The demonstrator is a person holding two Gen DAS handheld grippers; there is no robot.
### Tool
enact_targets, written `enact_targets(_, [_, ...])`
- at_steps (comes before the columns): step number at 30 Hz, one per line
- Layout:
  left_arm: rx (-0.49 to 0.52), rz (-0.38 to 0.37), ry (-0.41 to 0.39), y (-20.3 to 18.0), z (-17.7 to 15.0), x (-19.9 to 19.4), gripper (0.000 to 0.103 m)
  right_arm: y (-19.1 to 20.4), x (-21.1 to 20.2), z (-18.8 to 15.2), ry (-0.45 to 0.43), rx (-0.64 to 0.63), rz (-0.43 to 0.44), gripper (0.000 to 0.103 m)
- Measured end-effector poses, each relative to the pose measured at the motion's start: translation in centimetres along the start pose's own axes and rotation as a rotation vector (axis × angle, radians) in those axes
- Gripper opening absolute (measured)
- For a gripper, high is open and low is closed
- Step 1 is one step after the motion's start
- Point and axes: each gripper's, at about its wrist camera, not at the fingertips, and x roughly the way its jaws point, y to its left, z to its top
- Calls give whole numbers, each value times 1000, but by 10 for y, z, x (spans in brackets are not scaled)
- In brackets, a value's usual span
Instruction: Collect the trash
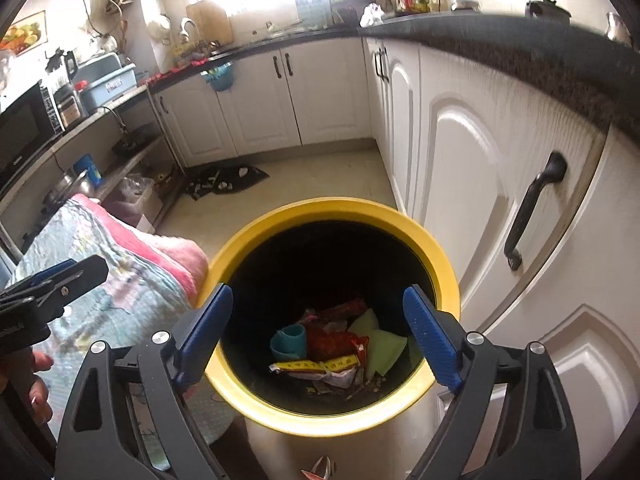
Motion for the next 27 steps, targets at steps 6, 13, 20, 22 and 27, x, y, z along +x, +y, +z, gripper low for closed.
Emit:
enact_targets(6, [-22, 40, -53, 13, 0, -30, 92, 14, -24, 2, -62, -16, 27, 92])
enact_targets(13, [-45, 81, -109, 24, -4, -63, 92, 30, -51, 3, -132, -33, 38, 96])
enact_targets(20, [-56, 120, -177, 32, -16, -92, 92, 39, -70, -3, -205, -61, 25, 97])
enact_targets(22, [-58, 128, -195, 34, -20, -99, 92, 43, -73, -7, -227, -82, 12, 97])
enact_targets(27, [-53, 150, -235, 38, -30, -114, 92, 55, -87, -20, -282, -128, 15, 97])
